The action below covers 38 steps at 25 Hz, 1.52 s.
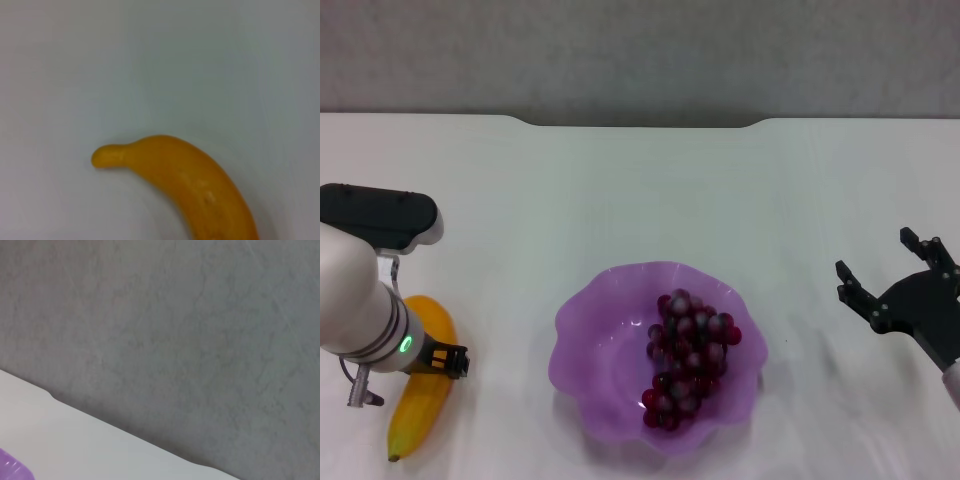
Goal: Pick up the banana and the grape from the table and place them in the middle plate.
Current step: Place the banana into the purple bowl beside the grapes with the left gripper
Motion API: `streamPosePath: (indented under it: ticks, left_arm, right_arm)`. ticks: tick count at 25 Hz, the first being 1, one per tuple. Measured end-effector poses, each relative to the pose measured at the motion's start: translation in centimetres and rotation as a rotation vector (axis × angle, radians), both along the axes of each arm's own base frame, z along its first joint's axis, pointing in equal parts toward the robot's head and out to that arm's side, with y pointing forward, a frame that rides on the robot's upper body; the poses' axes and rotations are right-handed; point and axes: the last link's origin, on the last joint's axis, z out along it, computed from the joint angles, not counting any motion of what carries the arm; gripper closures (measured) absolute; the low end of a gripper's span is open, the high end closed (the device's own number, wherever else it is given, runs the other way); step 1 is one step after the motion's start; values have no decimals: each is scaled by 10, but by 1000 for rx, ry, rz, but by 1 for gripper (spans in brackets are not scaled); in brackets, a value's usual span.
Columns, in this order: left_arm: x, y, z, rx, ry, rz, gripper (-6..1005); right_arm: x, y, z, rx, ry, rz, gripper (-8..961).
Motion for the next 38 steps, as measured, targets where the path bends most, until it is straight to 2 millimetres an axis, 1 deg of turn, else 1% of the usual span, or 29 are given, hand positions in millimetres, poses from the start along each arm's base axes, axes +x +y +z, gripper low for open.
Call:
streamPosePath:
  ticks: [5,7,9,11,14,17,19,22,29,31,34,38]
  left_arm:
    - [1,1,1,5,-1,-9,494]
    - [6,2,4,19,-6,-28,492]
    - [12,0,14,54,-17,-63,489]
    - [20,-4,30,127,-28,-129,487]
    - [29,-12,48,237,-75,-232,484]
    - [35,-19,59,338,-151,-315,481]
    - [37,-24,61,398,-226,-347,479]
    - [44,-33,57,440,-321,-386,476]
    - [94,-52,26,307,-401,-493,468]
    - [105,-55,17,258,-412,-512,466]
    - [118,-55,6,154,-412,-512,463]
    - [122,-48,-4,55,-433,-477,459]
  right_arm:
    - [1,0,0,0,0,-3,59]
    - [2,-1,0,-1,0,-7,59]
    - [3,-2,0,-1,0,-10,59]
    - [3,-2,1,-1,0,-10,59]
    - [3,-1,1,-1,0,-9,59]
    - [4,-1,1,-1,1,-12,59]
    - [5,-2,1,1,1,-16,59]
    - [6,-3,2,3,1,-20,59]
    - [7,-2,2,2,-4,-22,59]
    - [7,-2,2,2,-5,-21,59]
    - [6,-1,2,2,-5,-19,59]
    - [3,0,2,3,-2,-11,59]
